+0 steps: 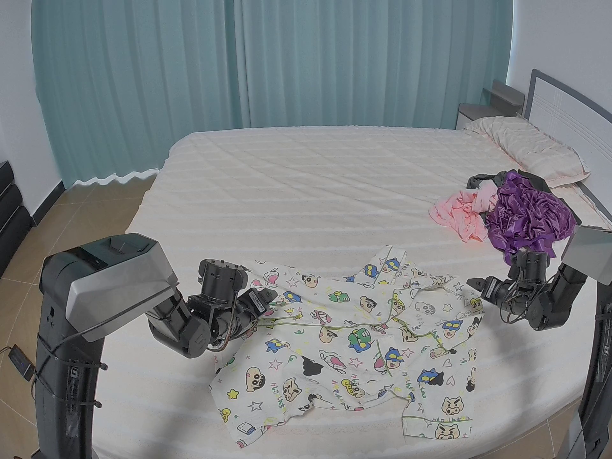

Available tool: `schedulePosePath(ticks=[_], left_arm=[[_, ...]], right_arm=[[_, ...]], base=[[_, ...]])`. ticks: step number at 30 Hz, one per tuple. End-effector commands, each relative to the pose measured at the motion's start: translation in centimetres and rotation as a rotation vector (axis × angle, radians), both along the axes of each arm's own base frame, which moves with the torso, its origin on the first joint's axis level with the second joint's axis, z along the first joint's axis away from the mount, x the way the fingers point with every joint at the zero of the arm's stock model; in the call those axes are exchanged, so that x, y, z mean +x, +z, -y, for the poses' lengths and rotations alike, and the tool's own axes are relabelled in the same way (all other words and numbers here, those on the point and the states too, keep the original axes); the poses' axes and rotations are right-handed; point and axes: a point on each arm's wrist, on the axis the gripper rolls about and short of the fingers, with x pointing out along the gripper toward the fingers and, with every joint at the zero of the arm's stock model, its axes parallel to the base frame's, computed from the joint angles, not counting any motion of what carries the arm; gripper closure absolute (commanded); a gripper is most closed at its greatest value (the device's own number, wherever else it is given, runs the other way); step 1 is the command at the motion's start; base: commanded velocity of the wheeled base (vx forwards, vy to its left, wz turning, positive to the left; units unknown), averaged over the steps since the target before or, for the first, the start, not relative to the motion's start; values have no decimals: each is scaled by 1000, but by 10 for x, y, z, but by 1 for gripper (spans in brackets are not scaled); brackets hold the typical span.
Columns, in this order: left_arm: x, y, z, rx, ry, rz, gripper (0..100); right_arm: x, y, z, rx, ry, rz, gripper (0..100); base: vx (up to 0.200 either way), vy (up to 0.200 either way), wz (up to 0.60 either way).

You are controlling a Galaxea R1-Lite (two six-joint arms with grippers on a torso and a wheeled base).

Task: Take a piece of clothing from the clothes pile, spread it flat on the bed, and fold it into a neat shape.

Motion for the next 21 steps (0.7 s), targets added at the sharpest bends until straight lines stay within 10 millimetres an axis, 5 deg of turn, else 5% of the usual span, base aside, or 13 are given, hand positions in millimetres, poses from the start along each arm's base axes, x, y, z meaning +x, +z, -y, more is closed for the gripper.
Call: schedulePosePath(ticks=[1, 16, 17, 21], left_arm=[[7, -11, 3, 19, 1, 3, 0], [43, -17, 13, 54, 69, 31, 0], [46, -17, 13, 60, 78, 25, 100], [47, -18, 12, 76, 92, 2, 100]], right_arm=[[0, 0, 0, 1, 0, 1, 0], [0, 0, 0, 3, 1, 0, 0], [0, 0, 0, 3, 1, 0, 0], [0, -2, 0, 4, 2, -3, 0]], base=[[0, 0, 0], [0, 0, 0], [0, 0, 0], [0, 0, 0]])
